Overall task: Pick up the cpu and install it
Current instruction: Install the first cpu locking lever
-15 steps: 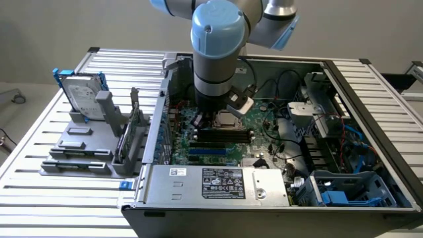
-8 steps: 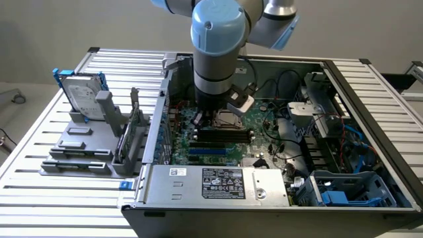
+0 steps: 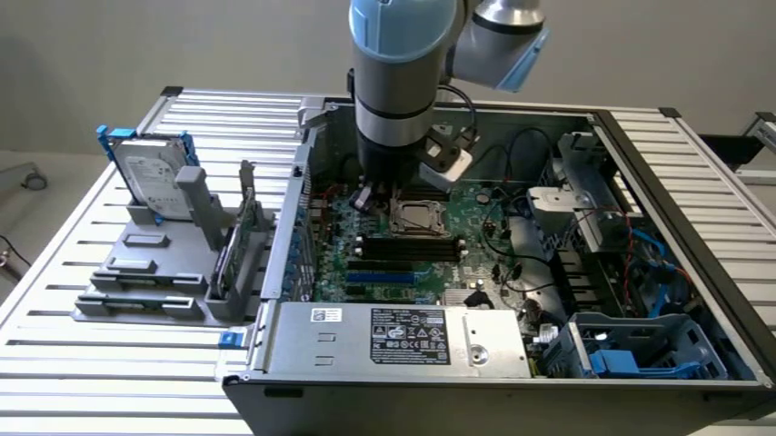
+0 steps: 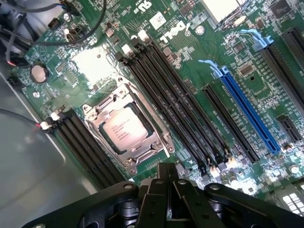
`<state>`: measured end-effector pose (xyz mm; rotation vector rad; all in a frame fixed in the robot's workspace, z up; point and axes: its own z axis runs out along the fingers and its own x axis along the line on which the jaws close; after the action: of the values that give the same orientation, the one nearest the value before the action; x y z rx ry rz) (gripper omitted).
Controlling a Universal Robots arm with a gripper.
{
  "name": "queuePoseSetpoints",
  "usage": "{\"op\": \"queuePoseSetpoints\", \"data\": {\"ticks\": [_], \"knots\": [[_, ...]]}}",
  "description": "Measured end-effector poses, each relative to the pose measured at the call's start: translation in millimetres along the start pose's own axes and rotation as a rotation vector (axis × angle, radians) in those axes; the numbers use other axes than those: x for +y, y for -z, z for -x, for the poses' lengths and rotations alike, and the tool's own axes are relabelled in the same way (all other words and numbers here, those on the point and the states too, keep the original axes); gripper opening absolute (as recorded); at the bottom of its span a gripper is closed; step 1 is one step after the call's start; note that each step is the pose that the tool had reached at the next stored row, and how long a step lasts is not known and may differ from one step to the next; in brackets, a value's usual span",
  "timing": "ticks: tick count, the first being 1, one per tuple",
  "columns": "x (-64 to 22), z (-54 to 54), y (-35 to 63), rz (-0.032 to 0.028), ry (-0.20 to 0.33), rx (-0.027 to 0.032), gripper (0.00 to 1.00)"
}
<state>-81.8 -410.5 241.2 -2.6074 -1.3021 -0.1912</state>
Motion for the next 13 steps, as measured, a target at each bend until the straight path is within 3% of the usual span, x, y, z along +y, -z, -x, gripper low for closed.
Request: {"op": "queuePoseSetpoints", "data": {"ticks": [13], "knots": [[12.4, 6.4, 9.4, 0.0038, -0.019, 0.0023, 0.11]]}}
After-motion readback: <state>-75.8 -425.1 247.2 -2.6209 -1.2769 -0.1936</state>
